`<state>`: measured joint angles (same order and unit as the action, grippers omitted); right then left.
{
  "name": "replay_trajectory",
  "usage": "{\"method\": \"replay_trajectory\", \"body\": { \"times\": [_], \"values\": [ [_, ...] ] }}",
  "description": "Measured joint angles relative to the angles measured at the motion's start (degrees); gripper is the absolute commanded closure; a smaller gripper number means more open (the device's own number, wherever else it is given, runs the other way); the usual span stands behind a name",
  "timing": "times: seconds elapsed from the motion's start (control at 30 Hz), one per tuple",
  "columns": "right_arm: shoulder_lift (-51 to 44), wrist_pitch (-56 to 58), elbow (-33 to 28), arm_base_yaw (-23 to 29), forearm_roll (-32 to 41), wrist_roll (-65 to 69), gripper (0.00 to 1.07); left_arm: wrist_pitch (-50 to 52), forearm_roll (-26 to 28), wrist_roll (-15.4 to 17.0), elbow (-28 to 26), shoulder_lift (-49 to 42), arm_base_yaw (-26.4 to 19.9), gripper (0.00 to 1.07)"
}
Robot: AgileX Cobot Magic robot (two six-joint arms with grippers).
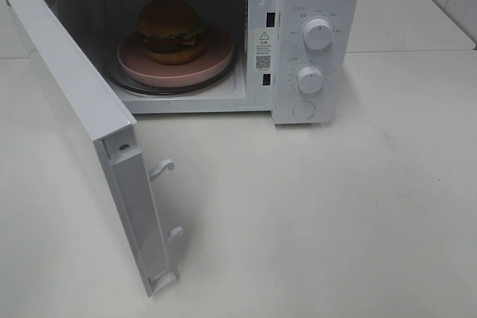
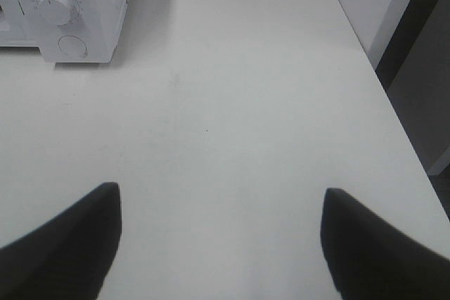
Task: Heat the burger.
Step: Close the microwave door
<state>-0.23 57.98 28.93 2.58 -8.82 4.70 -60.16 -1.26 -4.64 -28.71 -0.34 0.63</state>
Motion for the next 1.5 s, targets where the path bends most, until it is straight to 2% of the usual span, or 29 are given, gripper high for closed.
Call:
{"method": "replay_trajectory", "body": {
  "times": [1.5],
  "values": [
    [0.00,0.06,0.00,0.00,0.06,0.00,0.31,0.00,0.00,0.00,0.00,0.00,0.00,0.12]
  ]
}}
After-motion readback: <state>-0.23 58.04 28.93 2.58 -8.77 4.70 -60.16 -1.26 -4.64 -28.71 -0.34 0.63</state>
